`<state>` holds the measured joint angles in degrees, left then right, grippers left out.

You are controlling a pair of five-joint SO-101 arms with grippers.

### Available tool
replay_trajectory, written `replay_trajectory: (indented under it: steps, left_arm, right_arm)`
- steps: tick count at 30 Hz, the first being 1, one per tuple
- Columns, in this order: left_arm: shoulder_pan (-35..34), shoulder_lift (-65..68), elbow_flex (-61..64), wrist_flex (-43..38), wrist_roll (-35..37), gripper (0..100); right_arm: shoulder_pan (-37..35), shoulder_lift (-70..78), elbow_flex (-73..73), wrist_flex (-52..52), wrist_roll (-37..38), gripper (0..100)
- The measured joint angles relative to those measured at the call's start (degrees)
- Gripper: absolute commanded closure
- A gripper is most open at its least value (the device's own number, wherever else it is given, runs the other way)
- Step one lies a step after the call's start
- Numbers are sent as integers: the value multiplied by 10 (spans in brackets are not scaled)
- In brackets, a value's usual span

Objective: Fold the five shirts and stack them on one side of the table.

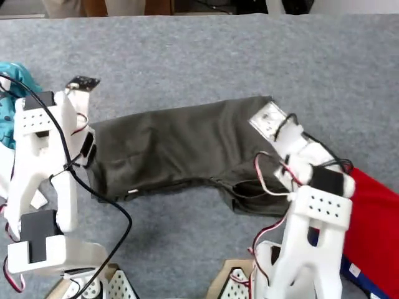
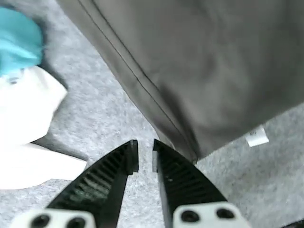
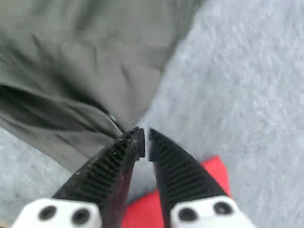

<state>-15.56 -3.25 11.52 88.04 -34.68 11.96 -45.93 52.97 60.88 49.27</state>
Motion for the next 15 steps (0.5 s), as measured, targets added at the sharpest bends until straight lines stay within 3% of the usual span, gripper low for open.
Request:
replay_trajectory:
  steps: [4, 9, 15]
  left_arm:
    - [0, 0, -39, 2, 57, 946]
    - [8, 0, -68, 3, 135, 945]
    - [35, 0, -68, 4, 172, 947]
  right_arm:
    - [-59, 18, -1, -29, -40, 993]
    - [-71, 142, 16, -116, -51, 993]
    - [-72, 229, 13, -121, -51, 993]
